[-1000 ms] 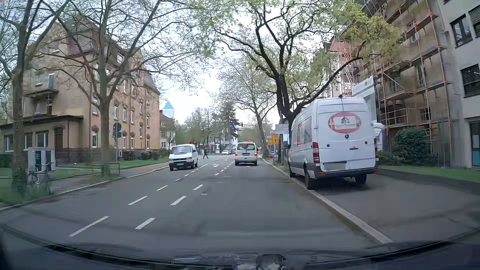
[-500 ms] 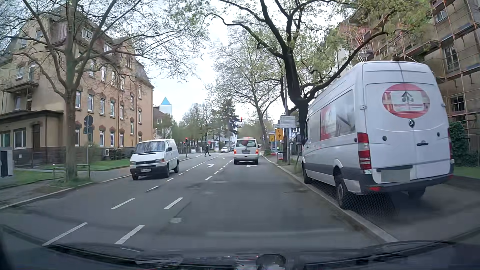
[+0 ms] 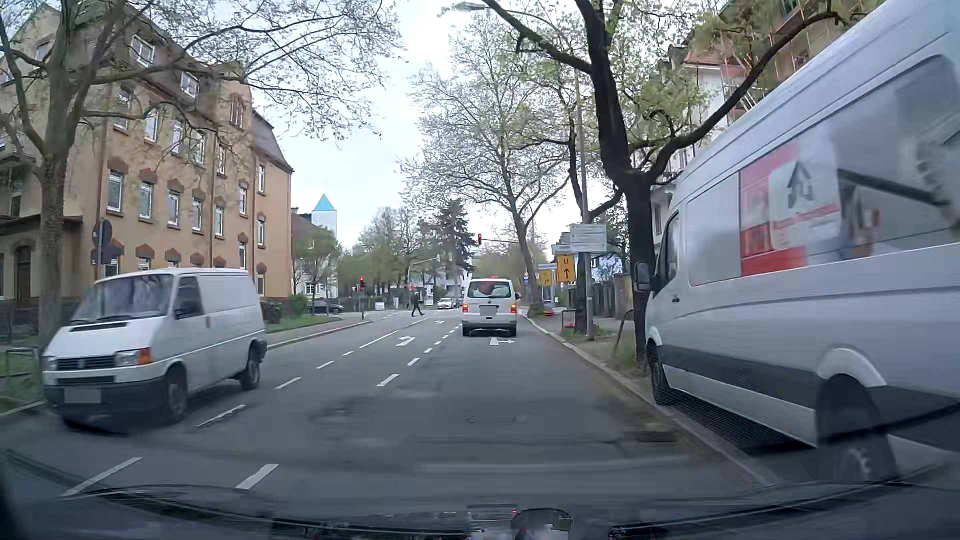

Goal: Follow the waypoints while adhering to traffic rules and regulations

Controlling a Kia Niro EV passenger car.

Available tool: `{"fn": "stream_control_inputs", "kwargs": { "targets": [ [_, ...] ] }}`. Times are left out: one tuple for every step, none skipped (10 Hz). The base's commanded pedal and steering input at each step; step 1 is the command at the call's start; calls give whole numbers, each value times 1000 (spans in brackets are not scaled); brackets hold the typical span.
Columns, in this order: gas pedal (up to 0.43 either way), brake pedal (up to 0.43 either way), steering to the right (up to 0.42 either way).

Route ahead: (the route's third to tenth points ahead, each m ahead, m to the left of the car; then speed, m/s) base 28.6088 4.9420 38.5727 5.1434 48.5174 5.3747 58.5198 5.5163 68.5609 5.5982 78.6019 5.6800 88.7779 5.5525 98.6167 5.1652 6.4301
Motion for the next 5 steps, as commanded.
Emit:
{"fn": "stream_control_inputs", "kwargs": {
  "targets": [
    [0,152,5],
    [0,152,4],
    [0,146,4],
    [0,146,4],
    [0,146,4]
  ]
}}
